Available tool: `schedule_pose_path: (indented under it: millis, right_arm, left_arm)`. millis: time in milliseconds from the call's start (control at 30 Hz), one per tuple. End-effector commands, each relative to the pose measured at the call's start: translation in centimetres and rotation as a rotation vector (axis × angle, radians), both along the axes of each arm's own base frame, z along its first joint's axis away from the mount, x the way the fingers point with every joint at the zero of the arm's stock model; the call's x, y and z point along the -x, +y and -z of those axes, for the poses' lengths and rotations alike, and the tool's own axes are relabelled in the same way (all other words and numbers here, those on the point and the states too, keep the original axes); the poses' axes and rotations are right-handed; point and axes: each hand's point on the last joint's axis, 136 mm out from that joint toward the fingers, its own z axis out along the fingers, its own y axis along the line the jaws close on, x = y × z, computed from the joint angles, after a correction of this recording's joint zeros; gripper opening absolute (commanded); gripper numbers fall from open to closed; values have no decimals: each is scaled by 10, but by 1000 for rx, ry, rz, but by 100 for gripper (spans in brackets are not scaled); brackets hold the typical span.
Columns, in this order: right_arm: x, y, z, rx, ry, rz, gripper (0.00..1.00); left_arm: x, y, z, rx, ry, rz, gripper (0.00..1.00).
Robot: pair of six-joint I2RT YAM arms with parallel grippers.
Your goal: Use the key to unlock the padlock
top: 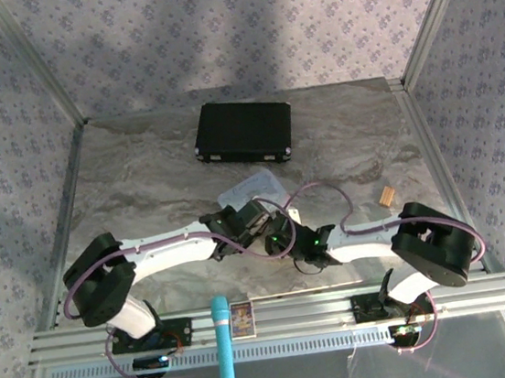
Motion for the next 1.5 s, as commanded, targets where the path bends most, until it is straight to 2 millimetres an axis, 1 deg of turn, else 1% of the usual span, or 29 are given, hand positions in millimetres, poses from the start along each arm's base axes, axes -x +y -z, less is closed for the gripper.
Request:
schedule_pose_path:
  millis: [0,133,200,267,433,500,633,700,900,1000,1167,1300,1400,1467]
  right_arm:
    - [-14,19,8,-132,7,44,24]
    - [-22,22,6,-210,-9,104,23]
    - [-25,21,6,-230,-12,129,20]
    - [-29,20,3,-249,-29,149,18]
    - [-37,20,-4,-275,-57,168,18]
    - [-40,22,-3,-287,-53,177,18]
    - [-49,23,6,-320,-16,197,17]
    - [-55,23,5,-352,-21,211,17]
    - [-65,14,-8,-358,-72,247,17]
    - [-68,8,-11,-356,-84,265,17]
    - [-71,-4,-2,-347,-63,309,16]
    - [-69,-17,5,-352,-50,324,15]
    - [-67,-24,2,-362,-51,297,15]
    - [-67,-29,5,-341,-40,286,15]
  left_arm:
    - [3,3,13,-40,32,4,63]
    - [7,0,16,-26,50,22,58]
    - [7,-1,17,-19,51,29,56]
    - [8,-2,16,-11,53,33,55]
    - [10,-5,17,-12,67,58,54]
    - [11,-6,17,-19,68,74,52]
    - [14,-7,18,-45,72,109,52]
    - [15,-6,19,-57,76,118,52]
    - [17,-3,23,-99,92,129,52]
    - [16,-2,24,-110,92,129,52]
    - [14,-2,22,-120,86,128,52]
    - [13,0,25,-147,87,124,51]
    - [13,2,29,-164,89,125,52]
    - [13,2,29,-164,89,125,51]
